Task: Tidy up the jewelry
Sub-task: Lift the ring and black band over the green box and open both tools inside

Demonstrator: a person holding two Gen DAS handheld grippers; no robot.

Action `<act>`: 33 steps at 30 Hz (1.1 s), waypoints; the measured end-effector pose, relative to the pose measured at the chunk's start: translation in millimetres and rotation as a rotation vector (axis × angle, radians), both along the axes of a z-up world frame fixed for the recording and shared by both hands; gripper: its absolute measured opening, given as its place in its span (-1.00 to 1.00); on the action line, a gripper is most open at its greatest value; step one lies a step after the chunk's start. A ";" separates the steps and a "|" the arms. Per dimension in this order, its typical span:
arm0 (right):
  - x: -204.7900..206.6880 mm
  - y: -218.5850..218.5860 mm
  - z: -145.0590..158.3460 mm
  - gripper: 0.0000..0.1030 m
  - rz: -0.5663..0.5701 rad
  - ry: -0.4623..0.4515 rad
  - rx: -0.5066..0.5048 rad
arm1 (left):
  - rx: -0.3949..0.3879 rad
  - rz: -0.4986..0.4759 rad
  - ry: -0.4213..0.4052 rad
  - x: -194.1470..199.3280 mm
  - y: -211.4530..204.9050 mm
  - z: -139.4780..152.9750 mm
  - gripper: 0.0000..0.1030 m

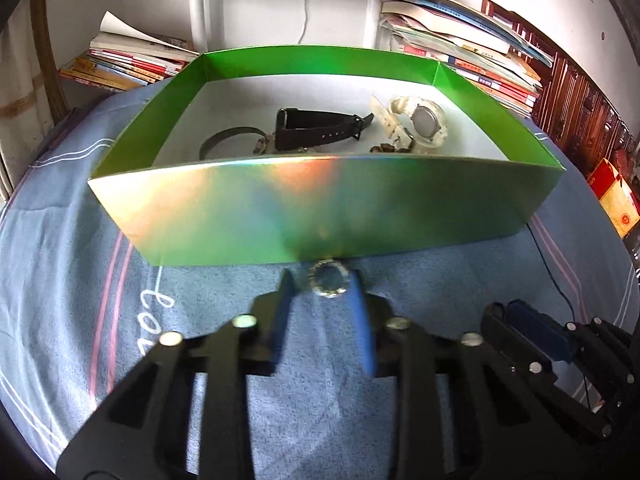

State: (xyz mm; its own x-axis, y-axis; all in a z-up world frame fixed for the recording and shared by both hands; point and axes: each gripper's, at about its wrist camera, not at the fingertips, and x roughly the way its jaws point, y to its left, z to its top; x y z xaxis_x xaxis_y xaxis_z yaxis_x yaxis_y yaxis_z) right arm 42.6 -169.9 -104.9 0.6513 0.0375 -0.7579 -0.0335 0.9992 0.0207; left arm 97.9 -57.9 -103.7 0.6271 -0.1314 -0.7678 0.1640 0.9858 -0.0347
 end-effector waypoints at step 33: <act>3.4 7.6 1.1 -0.62 -0.009 0.004 -0.010 | 0.005 -0.030 0.004 -42.5 31.9 -0.1 -0.21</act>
